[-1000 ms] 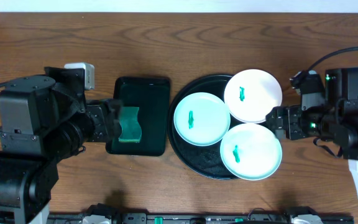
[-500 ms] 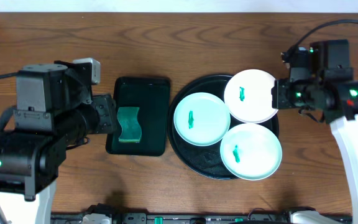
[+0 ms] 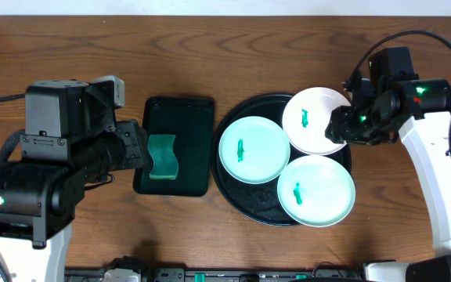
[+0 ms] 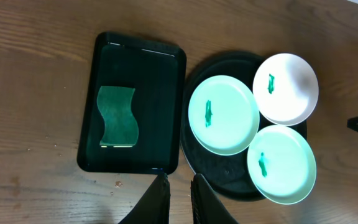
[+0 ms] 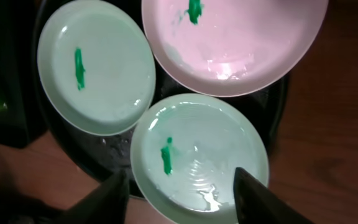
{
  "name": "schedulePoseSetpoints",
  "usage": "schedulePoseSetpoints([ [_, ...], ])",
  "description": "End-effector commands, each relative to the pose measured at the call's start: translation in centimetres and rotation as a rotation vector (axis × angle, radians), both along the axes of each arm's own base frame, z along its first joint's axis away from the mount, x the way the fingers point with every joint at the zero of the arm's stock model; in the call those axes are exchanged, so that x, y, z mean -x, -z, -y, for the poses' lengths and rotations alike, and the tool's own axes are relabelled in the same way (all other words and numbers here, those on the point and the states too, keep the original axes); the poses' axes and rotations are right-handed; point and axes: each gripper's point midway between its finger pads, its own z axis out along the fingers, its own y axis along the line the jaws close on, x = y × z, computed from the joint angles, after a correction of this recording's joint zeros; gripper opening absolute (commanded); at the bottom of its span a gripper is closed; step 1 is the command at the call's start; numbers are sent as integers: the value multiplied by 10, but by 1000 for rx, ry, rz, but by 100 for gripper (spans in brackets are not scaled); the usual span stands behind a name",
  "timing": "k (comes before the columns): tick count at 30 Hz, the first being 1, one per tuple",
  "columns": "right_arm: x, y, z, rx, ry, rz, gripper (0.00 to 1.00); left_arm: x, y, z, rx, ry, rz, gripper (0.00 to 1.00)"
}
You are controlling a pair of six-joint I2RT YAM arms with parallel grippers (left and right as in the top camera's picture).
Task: Clean dirty plates on tray and stack at the side
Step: 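Move the right gripper over the pink plate's near rim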
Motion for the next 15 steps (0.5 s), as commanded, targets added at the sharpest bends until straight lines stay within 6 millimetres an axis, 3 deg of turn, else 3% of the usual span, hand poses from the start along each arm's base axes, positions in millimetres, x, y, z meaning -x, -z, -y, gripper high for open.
schedulePoseSetpoints([
  [1,-5,-6,1,14,-14,30,56,0,7,-2,-5,-16,-33,15],
  [6,-4,-5,-3,22,-30,34,63,-2,16,-2,-9,-16,-74,15],
  [15,-4,-5,-3,21,-31,34,63,-6,54,-2,-25,-16,-205,15],
])
